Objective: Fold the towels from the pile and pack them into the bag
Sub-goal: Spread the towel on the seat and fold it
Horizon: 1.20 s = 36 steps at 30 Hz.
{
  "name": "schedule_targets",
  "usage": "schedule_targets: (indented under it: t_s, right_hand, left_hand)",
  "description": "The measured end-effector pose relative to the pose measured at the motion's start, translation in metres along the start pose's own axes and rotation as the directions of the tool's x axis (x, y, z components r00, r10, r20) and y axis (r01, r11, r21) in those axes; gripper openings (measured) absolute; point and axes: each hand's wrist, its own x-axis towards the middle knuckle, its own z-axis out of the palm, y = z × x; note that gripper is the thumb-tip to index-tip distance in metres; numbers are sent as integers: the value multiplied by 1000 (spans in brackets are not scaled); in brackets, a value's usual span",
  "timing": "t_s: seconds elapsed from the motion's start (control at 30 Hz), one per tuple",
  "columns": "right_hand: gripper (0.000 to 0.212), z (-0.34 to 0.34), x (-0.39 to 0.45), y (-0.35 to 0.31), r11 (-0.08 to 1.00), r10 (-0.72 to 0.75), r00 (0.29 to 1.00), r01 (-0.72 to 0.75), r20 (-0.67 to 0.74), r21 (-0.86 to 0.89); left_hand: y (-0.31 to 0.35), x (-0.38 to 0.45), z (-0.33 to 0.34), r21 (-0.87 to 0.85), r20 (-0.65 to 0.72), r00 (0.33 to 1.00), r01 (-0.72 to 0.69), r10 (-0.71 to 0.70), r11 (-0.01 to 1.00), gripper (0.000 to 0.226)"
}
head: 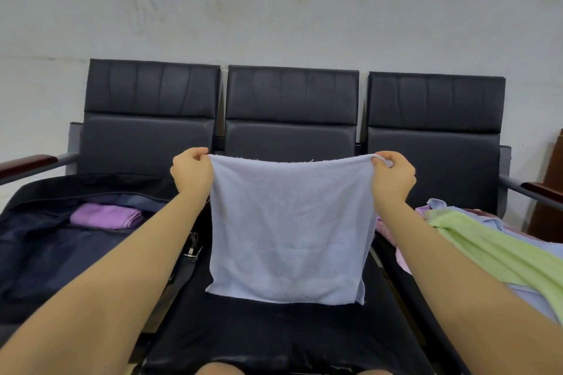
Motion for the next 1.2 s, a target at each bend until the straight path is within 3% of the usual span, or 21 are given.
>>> schedule_targets:
  t_s: [0.2,0.33,0.47,0.63,0.77,0.83,1.03,1.2]
  right_hand:
    - [20,4,-1,-3,987,33,999,-31,-12,159]
    - [35,1,4,-5,990,21,999,-28,48,142]
    - [43,-1,6,-16,999,-36,997,35,73,16]
    - [25,-7,6,-27,999,-42,999,42,13,19]
    - [15,-10,6,-35,996,-79,996,77,-49,-34]
    - [12,-12,4,-40,996,-78,994,74,-78,-52]
    - [10,-20,1,-46,996,-86,995,85,-46,-25]
    - [9,-20,4,-41,997,-80,996,79,-50,-26]
  left_hand:
    - [-7,7,3,-180,46,986,167,-161,969,35]
    - [4,5,3,-344,58,986,169,-159,923,32]
    - [18,6,4,-221,24,997,74,-70,973,38]
    - [35,6,1,74,-10,1000,-18,19,997,42]
    - [39,-2,-10,342,47,969,-244,243,908,23]
    - [41,-6,-16,421,31,954,-282,297,862,17]
    - [50,-12,-27,328,42,958,-280,283,902,14]
    - [47,-9,-20,130,28,977,-213,211,968,10]
